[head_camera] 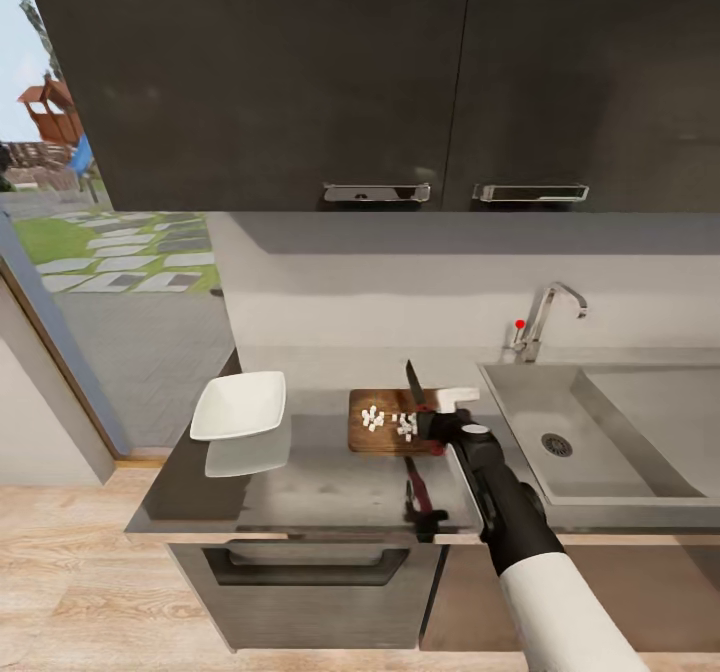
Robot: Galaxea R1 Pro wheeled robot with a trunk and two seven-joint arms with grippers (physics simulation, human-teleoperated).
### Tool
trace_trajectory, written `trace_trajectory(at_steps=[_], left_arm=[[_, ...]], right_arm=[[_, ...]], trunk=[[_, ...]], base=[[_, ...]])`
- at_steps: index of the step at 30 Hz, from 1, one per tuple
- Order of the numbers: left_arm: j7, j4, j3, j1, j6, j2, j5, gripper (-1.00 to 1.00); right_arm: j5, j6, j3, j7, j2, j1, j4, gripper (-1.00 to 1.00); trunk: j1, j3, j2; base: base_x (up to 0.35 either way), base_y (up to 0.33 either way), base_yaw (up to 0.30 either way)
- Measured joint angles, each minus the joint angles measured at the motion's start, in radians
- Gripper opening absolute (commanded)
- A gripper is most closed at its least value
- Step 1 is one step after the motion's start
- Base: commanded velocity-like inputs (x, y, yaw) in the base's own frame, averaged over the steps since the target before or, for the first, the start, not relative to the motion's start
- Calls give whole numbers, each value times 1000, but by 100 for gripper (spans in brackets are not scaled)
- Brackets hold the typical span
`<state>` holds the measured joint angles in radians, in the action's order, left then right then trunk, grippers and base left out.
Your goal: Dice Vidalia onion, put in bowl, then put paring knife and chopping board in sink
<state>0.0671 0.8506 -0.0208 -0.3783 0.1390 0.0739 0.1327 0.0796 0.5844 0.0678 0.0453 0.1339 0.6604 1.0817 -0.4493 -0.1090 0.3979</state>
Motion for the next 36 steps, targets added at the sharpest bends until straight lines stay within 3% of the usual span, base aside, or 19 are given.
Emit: trace_trajectory(at_steps=[15,36], left_arm=[[0,-8,0,0,0,0,0,100],[0,-18,0,1,0,0,-1,100]], right_arm=[[0,0,-5,-14,-7,0,0,-100],[1,0,-7,-12,-6,0,-1,-100]], trunk=[[0,0,0],[0,0,0]], base=[[6,-238,0],[115,-282,0]])
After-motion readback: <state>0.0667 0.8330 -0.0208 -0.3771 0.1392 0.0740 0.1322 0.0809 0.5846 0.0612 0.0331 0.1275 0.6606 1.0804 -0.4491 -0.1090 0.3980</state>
